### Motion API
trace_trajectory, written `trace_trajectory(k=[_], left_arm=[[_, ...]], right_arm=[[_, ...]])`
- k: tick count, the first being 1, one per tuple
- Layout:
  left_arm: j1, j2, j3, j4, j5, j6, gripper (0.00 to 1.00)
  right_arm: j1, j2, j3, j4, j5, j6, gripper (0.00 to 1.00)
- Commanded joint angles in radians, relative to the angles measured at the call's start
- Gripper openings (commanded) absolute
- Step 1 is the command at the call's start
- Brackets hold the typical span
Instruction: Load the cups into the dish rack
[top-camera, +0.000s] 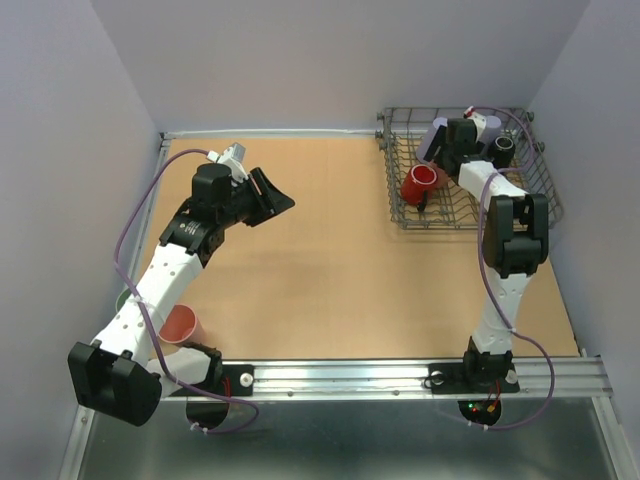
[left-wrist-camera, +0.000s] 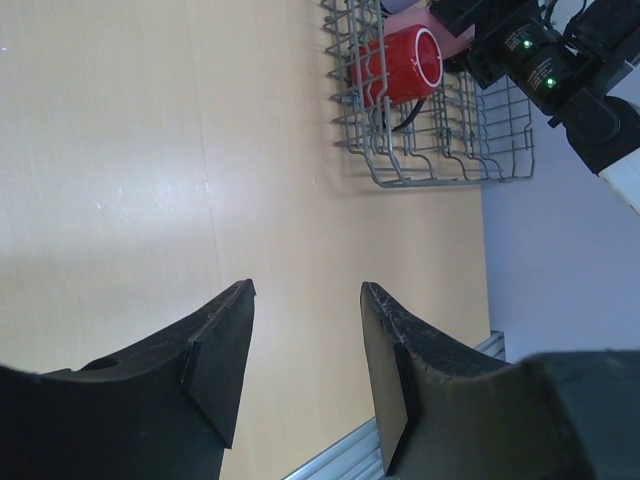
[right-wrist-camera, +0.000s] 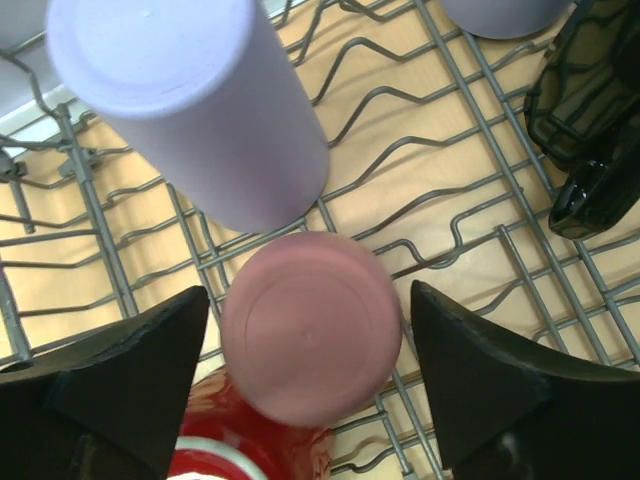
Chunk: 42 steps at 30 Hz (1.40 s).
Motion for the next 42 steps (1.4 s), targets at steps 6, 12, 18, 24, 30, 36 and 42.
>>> trace_trajectory(k=[6, 12, 18, 24, 30, 36, 42], left_arm=[[0.008, -0.013, 0.001, -0.001, 0.002, 0.021, 0.57], [0.011, -0.027, 0.031, -0.055, -0.044, 0.029, 0.57], [0.032, 0.016, 0.152, -0.312, -0.254, 0.09, 0.57], [0.184, 0.034, 0.205, -0.601, -0.498, 0.112, 0.57], [0.379, -0.058, 0.111, -0.659, -0.475, 0.098, 0.58], [0.467, -0.075, 0.142, -0.728, -0.59, 0.081, 0.59], [0.517, -0.082, 0.125, -0.721, -0.633, 0.115, 0.59]], right_arm=[[0.017, -0.098, -0.025, 0.033, -0.004, -0.009, 1.0], [0.017, -0.163, -0.042, 0.032, 0.013, -0.009, 1.0], [0.017, -0.295, -0.06, 0.026, 0.058, -0.021, 1.0], [0.017, -0.537, -0.236, -0.007, -0.062, 0.109, 1.0], [0.046, -0.725, -0.439, -0.017, -0.232, 0.232, 1.0], [0.095, -0.781, -0.471, -0.085, -0.306, 0.258, 1.0], [0.129, -0.754, -0.435, -0.112, -0.317, 0.258, 1.0]])
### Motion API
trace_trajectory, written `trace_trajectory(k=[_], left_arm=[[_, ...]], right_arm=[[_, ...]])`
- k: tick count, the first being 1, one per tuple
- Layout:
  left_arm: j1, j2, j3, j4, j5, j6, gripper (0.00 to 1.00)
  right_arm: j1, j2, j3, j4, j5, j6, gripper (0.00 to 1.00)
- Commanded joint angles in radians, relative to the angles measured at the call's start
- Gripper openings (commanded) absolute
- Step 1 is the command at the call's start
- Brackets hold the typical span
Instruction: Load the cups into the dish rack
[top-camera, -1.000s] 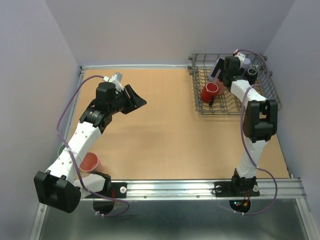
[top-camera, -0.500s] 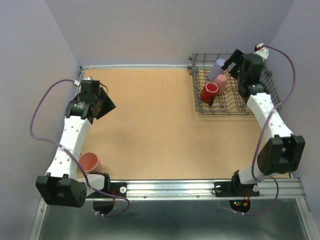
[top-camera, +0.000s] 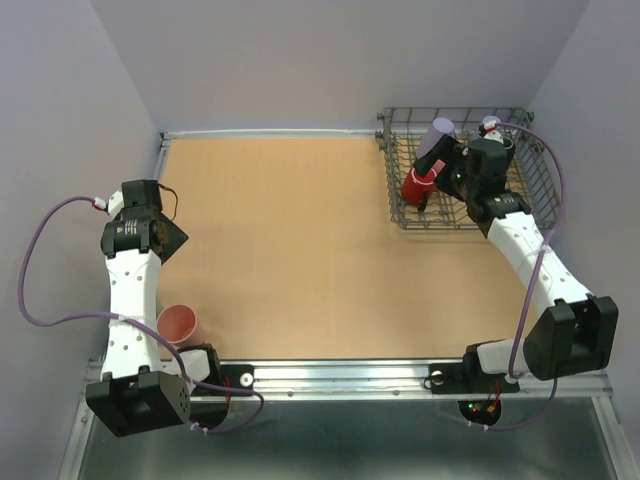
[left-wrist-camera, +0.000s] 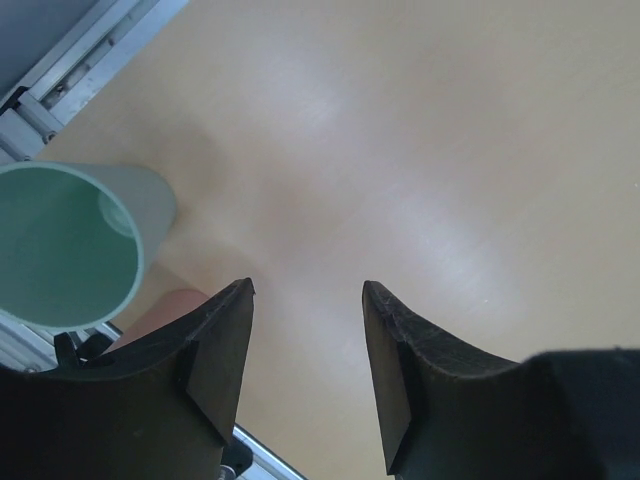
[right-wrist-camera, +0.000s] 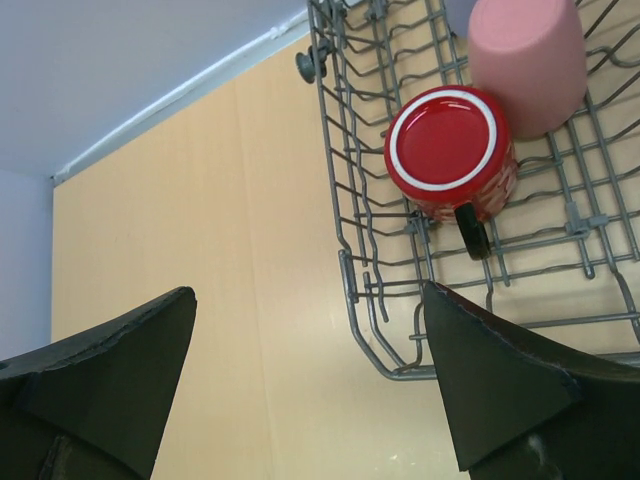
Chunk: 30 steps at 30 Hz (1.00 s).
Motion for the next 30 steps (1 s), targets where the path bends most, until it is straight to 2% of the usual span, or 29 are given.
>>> trace_trajectory(k=[1, 5, 12, 22, 27, 30], left_arm=[[0.037, -0.034, 0.0, -0.018, -0.086, 0.024, 0.59], [0.064, -0.041, -0.021, -0.021, -0.142, 0.02, 0.61], [0.104, -0.06, -0.115, 0.001, -0.148, -0.008, 0.61], [0.13, -0.07, -0.106, 0.022, -0.205, -0.028, 0.66], [0.133, -0.089, -0.13, 0.084, -0.125, -0.032, 0.66], [0.135, -0.1, -0.158, 0.099, -0.14, -0.051, 0.66]], right_arm=[[0.03, 0.011, 0.04, -0.007, -0.053, 0.009, 1.0], [0.063, 0.068, 0.088, -0.014, -0.092, 0.011, 1.0], [0.092, 0.128, 0.114, -0.063, -0.093, -0.005, 1.0], [0.106, 0.171, 0.074, -0.086, -0.124, -0.009, 1.0], [0.104, 0.186, 0.06, -0.132, -0.139, 0.0, 1.0], [0.104, 0.21, 0.079, -0.148, -0.153, 0.005, 1.0]])
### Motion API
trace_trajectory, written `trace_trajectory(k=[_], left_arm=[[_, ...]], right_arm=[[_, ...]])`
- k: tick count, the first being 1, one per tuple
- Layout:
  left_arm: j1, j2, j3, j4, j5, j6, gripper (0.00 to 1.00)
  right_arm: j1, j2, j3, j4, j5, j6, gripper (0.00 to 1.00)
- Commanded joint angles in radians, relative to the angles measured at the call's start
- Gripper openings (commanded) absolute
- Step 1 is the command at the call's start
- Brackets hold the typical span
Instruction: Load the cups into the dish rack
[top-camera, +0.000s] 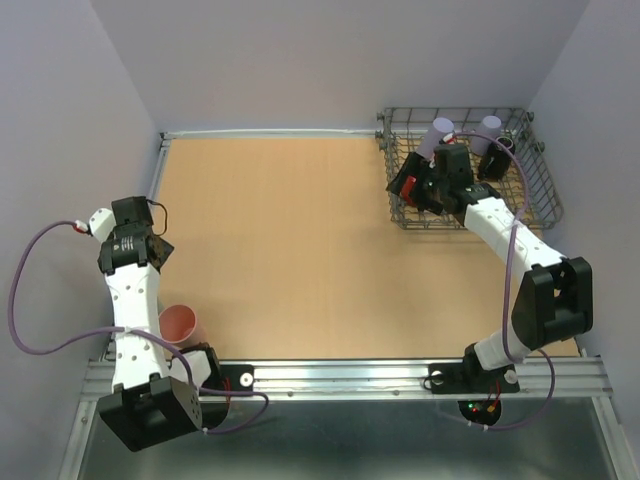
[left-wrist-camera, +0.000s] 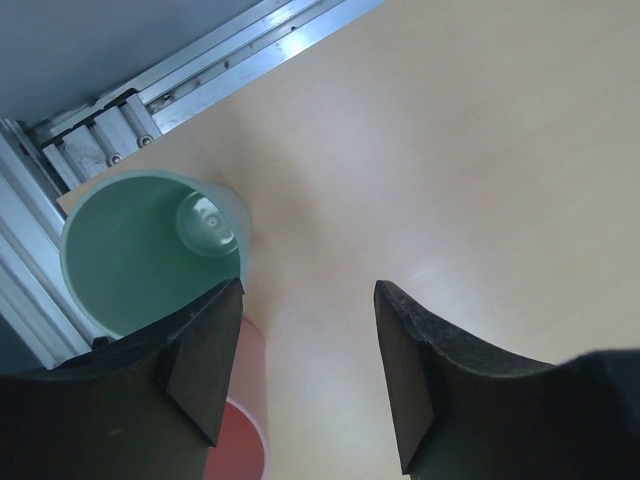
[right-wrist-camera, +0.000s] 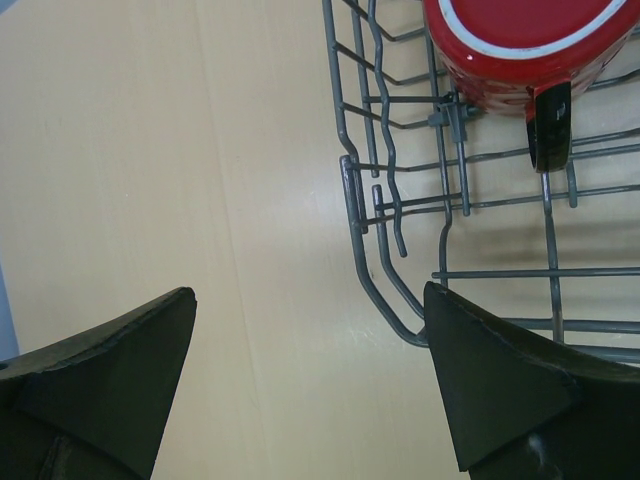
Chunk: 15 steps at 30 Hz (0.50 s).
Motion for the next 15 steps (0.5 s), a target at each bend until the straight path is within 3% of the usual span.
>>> trace_trajectory(k=[1, 9, 15], left_arm=[[0.012, -0.024, -0.036, 0.035, -0.019, -0.033, 0.67], [0.178, -0.005, -0.11, 0.112, 0.063, 0.062, 0.68], [0.234, -0.004, -0.141, 0.147, 0.112, 0.087, 0.68]], right_arm=[[0.009, 0.035, 0.05, -0.032, -0.028, -0.001, 1.0], [0.014, 0.079, 0.088, -0.063, -0.057, 0.002, 1.0], [0.029, 0.104, 0.096, -0.072, -0.054, -0.006, 1.0]])
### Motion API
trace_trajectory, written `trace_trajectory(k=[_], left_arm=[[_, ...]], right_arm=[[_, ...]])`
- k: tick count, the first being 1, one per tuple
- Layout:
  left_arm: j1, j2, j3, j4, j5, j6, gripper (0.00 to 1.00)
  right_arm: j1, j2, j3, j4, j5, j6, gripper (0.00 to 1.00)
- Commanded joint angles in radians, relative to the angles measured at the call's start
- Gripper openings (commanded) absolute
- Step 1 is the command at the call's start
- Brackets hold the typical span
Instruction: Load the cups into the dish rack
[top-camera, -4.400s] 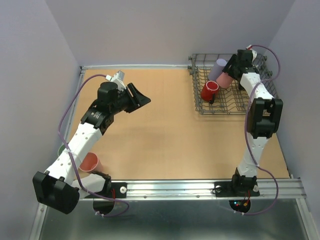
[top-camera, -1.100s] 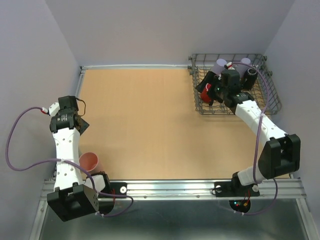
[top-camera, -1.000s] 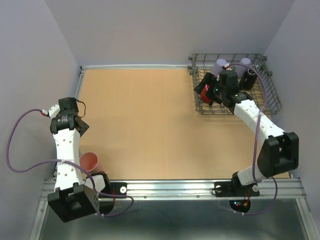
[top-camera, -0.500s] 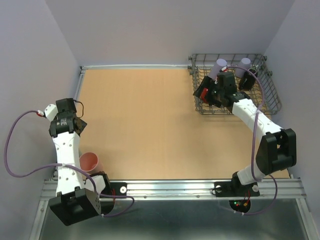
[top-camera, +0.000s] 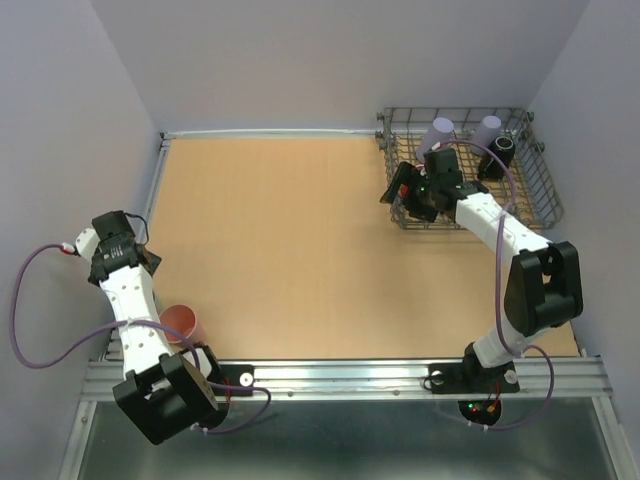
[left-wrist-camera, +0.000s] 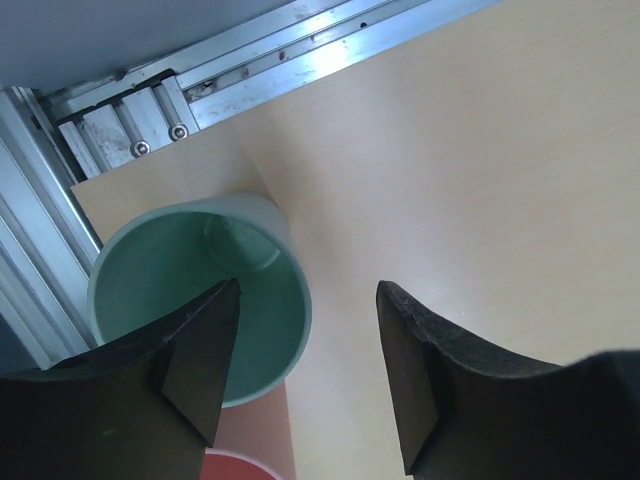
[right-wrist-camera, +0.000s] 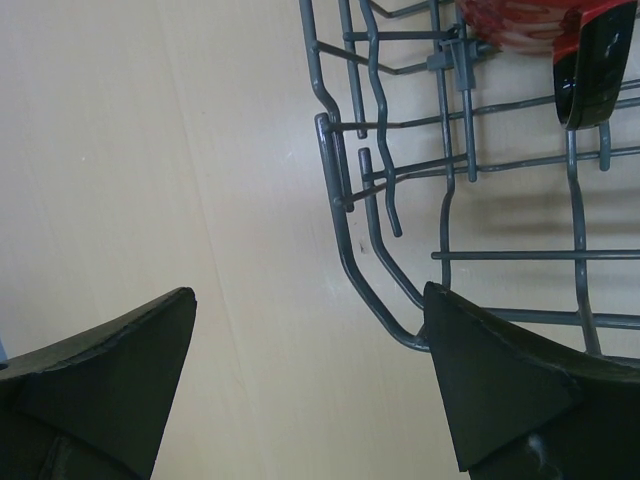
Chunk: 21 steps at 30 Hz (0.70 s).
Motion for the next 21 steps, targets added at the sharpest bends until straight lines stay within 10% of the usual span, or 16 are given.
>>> trace_trajectory(k=[1, 9, 19, 21], left_arm=[[0.034, -0.012, -0.019, 0.042, 0.034, 0.038, 0.68], [0.089, 0.063, -0.059, 0.087, 0.157, 0.069, 0.64], [0.095, 0.07, -0.079, 0.118, 0.252, 0.078, 0.0], [0.095, 0.06, -0.054, 0.125, 0.264, 0.07, 0.0]], right_arm=[[0.019, 0.015, 0.081, -0.008, -0.013, -0.01, 1.0], [0.024, 0.039, 0.111, -0.014, -0.012, -0.015, 1.0], [0.024, 0.016, 0.1, -0.019, 0.024, -0.035, 1.0], [0.025, 0.012, 0.109, -0.02, 0.028, -0.036, 1.0]])
